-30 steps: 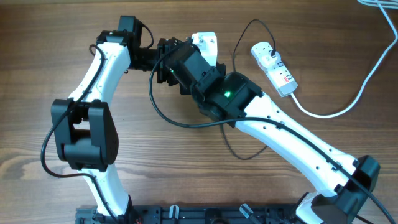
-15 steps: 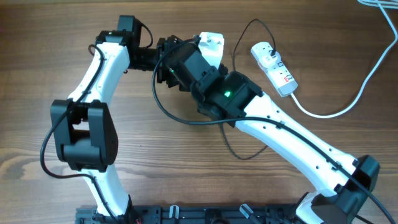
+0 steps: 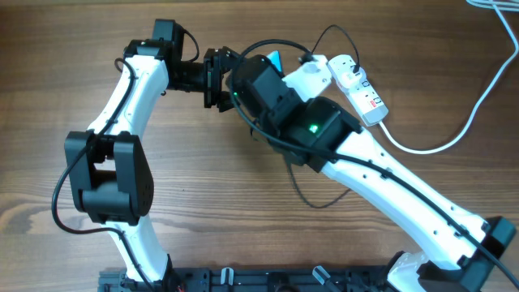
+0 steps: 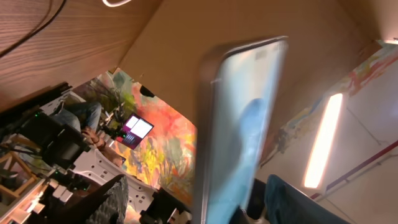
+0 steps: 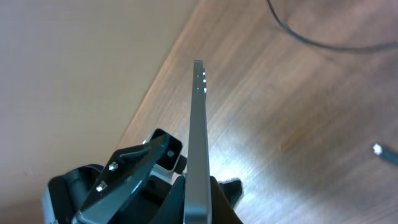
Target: Plug charger to phone and switch on socket
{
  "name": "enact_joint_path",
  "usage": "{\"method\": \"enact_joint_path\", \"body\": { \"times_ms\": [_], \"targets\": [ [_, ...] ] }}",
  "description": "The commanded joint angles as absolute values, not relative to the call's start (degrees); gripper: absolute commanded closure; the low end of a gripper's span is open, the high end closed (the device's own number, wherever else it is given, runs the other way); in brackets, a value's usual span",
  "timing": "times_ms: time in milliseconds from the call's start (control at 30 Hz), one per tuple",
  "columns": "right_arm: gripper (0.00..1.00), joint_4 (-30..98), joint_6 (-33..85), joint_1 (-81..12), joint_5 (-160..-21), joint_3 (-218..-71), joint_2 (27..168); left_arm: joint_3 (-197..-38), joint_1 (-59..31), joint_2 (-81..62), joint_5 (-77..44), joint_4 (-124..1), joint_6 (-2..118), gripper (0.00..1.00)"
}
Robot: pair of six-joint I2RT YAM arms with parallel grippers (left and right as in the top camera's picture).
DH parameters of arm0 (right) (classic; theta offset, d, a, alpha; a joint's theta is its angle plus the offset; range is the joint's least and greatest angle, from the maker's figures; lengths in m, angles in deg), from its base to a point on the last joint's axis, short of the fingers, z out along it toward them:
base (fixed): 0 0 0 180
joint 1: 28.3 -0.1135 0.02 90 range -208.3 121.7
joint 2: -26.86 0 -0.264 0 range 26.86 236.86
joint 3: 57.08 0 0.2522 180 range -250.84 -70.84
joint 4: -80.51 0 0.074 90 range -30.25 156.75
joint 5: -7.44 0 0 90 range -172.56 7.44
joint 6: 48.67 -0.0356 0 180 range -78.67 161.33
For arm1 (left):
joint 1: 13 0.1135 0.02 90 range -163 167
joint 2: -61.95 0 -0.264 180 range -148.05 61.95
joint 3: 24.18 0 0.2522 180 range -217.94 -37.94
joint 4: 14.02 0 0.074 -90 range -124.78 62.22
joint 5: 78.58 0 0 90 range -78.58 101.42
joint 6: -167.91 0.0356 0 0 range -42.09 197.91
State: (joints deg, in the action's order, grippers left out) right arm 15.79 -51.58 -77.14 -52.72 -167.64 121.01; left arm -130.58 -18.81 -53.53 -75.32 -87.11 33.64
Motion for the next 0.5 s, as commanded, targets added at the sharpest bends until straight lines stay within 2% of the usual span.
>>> {"method": "enact_joint_path", "body": {
  "times_ms": [0,200,333,467],
  "targets": [
    [0.95,14.00,-64.47,-77.21,-54.38,-168.23,119.66,-131.61,-18.33,-51.60,-78.51,-87.16,33.69,0.36],
    [0.95,13.54,-69.91,-77.21,-56.11,-168.23,120.31,-131.61,-18.41,-51.60,-78.91,-87.16,32.00,0.53],
    [0.96,14.41,-70.22,-77.21,-56.15,-168.23,120.64,-131.61,-18.41,-51.60,-78.93,-87.16,32.00,0.50],
    [0.96,14.65,-73.02,-77.21,-57.48,-168.23,120.64,-131.61,-18.41,-51.60,-78.91,-87.16,32.00,0.52]
  ]
}}
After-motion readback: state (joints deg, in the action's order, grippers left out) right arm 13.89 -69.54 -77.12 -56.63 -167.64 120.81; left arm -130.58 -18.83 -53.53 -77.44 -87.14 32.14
